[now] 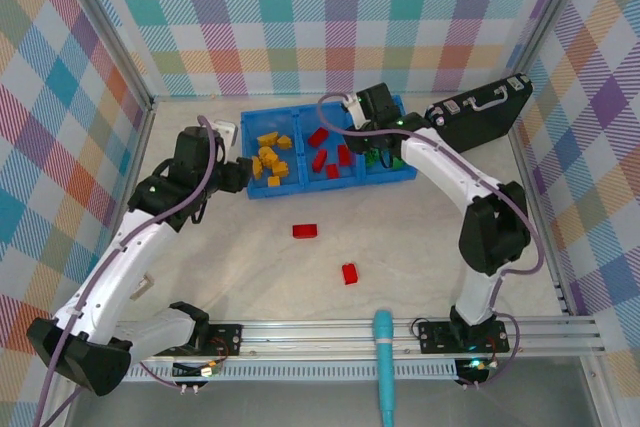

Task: Sort the legos into containers by color
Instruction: Place the lego in the container.

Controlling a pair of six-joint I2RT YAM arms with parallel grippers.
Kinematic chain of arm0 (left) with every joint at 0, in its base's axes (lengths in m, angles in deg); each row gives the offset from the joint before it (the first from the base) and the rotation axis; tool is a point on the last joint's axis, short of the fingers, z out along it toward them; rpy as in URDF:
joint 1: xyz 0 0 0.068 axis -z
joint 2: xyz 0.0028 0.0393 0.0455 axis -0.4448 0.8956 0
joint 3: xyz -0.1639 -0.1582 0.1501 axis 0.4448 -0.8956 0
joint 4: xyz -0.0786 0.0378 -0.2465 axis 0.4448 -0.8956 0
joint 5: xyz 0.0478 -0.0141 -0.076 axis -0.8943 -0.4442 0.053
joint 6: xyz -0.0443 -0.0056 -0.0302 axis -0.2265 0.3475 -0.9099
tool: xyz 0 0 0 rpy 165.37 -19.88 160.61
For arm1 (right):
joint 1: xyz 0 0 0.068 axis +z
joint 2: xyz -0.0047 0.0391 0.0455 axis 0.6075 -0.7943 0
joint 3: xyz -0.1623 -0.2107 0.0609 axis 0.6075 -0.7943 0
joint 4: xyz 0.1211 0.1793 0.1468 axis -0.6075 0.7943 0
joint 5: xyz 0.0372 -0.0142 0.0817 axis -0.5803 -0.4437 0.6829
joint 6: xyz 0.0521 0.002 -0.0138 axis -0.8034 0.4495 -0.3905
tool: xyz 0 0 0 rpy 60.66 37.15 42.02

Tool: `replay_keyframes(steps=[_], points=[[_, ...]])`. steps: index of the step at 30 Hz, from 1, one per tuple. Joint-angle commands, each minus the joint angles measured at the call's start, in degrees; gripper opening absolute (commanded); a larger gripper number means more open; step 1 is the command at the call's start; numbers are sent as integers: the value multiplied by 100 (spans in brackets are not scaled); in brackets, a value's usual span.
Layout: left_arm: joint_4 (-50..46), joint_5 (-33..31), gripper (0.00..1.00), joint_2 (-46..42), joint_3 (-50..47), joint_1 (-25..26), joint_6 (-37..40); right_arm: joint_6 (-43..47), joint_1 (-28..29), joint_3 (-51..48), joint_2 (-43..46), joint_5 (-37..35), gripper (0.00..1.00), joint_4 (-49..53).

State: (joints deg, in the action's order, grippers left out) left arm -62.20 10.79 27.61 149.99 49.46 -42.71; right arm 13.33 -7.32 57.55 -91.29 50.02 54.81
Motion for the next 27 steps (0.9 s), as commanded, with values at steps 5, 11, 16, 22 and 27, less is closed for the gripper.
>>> replay_keyframes(steps=[5,11,16,22,27], points=[[37,174,76,-258,-277,-37,97,914,127,337,-478,544,29,-617],[0,106,78,-189,-310,-46,120,1404,216,337,-900,462,31,-779],[-41,71,79,-186,-297,-46,141,1558,259,484,-1254,410,35,-733],[-309,-204,84,-241,-297,-46,50,1795,314,635,-1510,467,43,-613],[-477,-318,87,-460,-247,-46,44,1934,314,676,-1520,578,49,-501]])
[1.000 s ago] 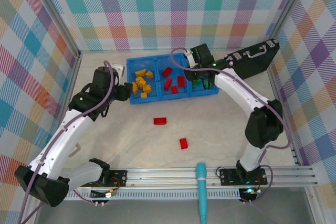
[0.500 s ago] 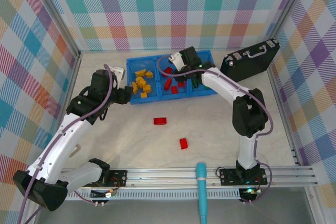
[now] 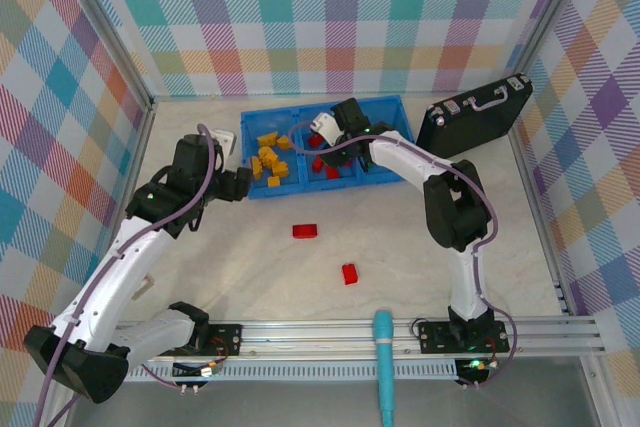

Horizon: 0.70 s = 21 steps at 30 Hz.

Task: Sort the legos into containers by color
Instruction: Place the lego in the container.

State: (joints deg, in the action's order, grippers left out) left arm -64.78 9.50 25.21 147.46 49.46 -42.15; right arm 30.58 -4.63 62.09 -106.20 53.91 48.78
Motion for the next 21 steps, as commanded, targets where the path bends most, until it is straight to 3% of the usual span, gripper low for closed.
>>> replay_keyframes(steps=[1,6,8,13,16,21], points=[[-247,-218,88,-253,35,-46,-5,241,51,239,-6,290,51,160],[-507,-449,93,-344,259,-47,30,508,71,142,427,809,55,291],[-556,-492,94,-448,299,-49,30,878,68,-79,765,1426,64,322],[-645,-604,97,-771,213,-54,-5,2549,197,-1045,1555,3098,71,532],[-619,-666,98,-917,67,-55,0,2992,541,-1666,1834,3062,78,320],[-558,-714,98,-1021,-75,-59,67,2822,1018,-1803,1649,2950,81,629]])
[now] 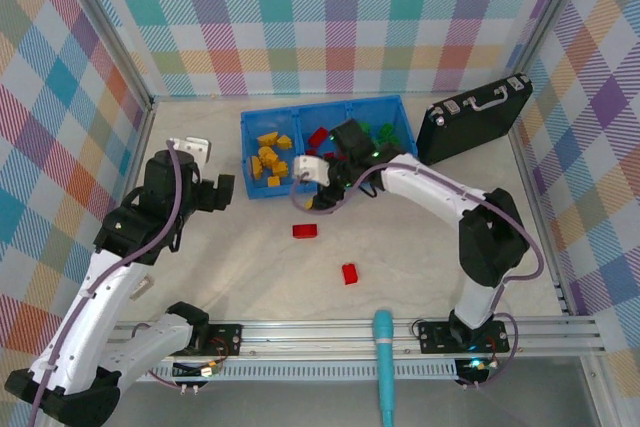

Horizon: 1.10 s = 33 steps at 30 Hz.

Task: Sort the legos into containers by color
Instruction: Place the lego in the container, then pick up the lego from the center of the table.

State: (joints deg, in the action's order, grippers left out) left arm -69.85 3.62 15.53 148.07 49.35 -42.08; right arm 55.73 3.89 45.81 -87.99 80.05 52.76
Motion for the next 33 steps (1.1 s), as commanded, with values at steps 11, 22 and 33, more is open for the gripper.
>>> replay_keyframes(steps=[11,22,33], points=[[0,-213,98,151,-244,-61,471,2,539,-56,-1172,-9,85,155],[204,-128,99,313,-454,-166,531,-138,647,-247,-1643,-778,83,42],[295,38,98,538,-346,-193,469,-95,740,-443,-1690,-1575,19,-53]])
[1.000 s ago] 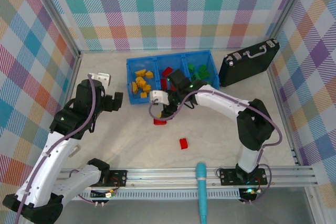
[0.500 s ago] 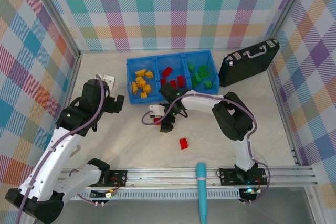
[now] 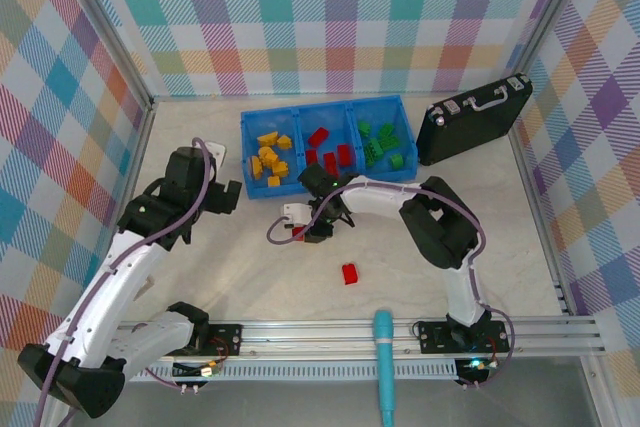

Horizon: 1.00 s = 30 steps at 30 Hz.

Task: Sort the legos into containers by color
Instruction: Pick up the lego from the center of the table, then place the lego in the container.

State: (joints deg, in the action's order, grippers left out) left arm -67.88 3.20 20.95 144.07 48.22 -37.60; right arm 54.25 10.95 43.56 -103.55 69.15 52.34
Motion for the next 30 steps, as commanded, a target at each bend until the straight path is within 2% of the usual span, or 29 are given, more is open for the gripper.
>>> replay_keyframes(steps=[1,5,12,17,24,30], points=[[96,82,98,5,63,-80,5,50,27,-227,-81,-592,17,-26],[53,154,98,-5,94,-80,14,-104,-225,-195,417,-779,16,-51],[25,327,99,-67,33,-88,18,-148,-1147,214,1016,-1049,18,-591],[-60,619,100,-44,78,-97,5,-131,-1458,1244,422,-1458,18,-492],[-766,835,100,222,703,-176,-33,-242,-1606,2578,-625,-1744,20,-237],[-1271,953,100,305,1149,-185,-214,-220,-1627,3221,-1264,-1936,21,-52]])
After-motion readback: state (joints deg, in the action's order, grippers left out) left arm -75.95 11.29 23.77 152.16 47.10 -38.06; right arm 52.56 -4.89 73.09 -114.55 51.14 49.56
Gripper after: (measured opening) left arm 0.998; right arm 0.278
